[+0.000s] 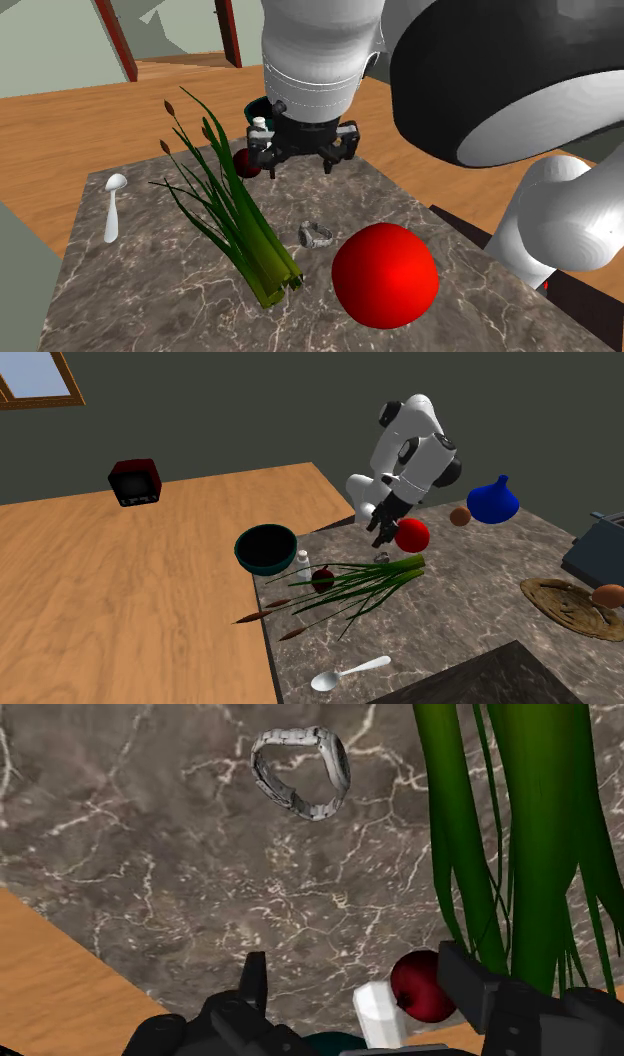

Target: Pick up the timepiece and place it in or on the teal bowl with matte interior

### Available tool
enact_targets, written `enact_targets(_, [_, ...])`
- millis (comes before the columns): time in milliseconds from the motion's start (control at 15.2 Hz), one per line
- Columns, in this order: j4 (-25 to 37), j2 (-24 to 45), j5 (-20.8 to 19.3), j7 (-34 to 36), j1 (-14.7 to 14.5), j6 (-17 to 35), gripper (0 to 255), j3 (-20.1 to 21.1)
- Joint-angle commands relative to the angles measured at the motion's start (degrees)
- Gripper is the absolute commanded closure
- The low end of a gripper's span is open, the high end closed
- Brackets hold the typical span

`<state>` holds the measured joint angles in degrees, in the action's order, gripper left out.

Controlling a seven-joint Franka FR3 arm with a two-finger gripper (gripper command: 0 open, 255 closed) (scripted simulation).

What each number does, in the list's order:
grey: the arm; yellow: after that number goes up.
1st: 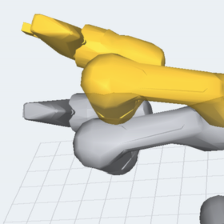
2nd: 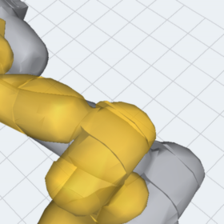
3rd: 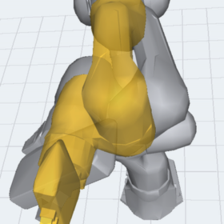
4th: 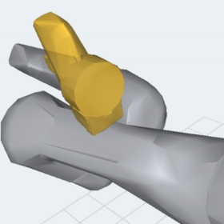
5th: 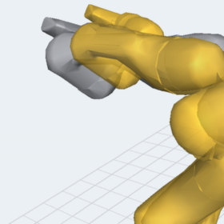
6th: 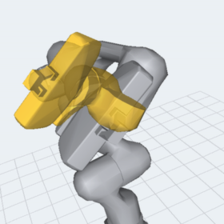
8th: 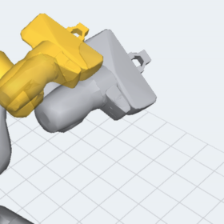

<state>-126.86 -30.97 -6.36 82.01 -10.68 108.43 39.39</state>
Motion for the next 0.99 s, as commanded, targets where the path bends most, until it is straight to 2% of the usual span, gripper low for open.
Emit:
enact_targets(0, [-1.4, 0.0, 1.1, 3.6, -0.2, -0.4, 0, 1.9])
enact_targets(330, [-4.0, 1.1, 3.8, 11.9, -0.4, -0.7, 0, 6.8])
enact_targets(924, [-8.9, 2.2, 3.1, 12.5, 0.5, 5.3, 0, 7.4])
